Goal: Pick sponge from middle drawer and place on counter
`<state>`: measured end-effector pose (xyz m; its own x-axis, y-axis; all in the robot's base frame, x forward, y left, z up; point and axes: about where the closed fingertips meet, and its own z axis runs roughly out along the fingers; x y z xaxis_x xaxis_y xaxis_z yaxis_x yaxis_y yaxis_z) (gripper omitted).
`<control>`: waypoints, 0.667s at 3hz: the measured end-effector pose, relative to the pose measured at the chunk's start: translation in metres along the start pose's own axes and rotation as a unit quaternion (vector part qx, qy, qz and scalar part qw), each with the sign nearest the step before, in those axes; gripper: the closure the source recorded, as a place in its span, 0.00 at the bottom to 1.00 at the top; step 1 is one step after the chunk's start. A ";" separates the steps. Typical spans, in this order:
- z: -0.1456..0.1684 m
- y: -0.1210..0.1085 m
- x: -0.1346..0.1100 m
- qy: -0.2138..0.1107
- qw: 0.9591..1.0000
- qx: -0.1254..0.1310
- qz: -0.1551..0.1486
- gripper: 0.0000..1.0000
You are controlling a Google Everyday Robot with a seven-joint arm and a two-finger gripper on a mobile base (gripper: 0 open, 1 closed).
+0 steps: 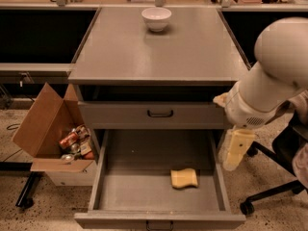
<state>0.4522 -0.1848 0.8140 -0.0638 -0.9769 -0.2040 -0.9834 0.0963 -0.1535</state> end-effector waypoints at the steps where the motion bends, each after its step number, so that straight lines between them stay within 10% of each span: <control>1: 0.059 0.017 0.005 -0.011 1.000 -0.019 -0.001 0.00; 2: 0.059 0.017 0.005 -0.011 1.000 -0.019 -0.001 0.00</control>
Offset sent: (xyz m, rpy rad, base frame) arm -0.0058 0.0063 -0.0488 0.0200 0.0336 0.0123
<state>0.4453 -0.1769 0.7533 -0.0593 -0.9727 -0.2245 -0.9894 0.0871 -0.1161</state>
